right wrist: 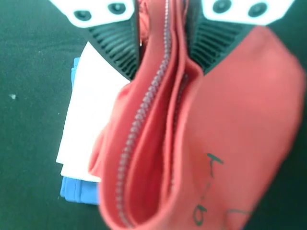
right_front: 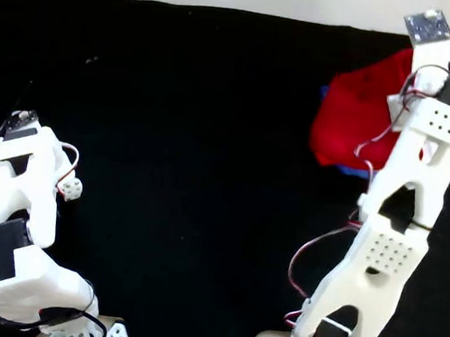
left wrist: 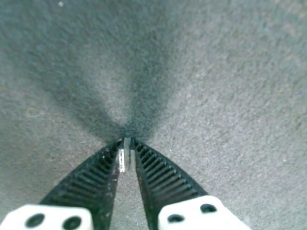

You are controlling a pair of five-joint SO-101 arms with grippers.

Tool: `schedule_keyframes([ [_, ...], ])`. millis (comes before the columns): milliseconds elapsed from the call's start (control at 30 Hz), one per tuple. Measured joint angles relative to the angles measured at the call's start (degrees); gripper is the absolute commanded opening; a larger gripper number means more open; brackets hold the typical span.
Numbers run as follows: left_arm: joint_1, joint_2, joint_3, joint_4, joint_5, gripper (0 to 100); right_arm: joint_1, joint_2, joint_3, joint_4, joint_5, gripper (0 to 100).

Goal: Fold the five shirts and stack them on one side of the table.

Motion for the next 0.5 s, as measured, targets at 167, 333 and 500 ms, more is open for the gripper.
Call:
schedule_keyframes([
  [167, 0.0, 0.0, 0.0, 0.0, 0.0, 1, 2.4, 4.1, 0.1, -4.2, 0.4, 0.6],
  [333, 0.0, 0.0, 0.0, 0.0, 0.1, 1, 2.8, 8.4, 0.2, -5.6, 0.7, 17.0],
  [500, 0.0, 0.0, 0.0, 0.0, 0.1, 1, 3.8, 9.7, 0.2, -12.2, -3.6, 24.9],
])
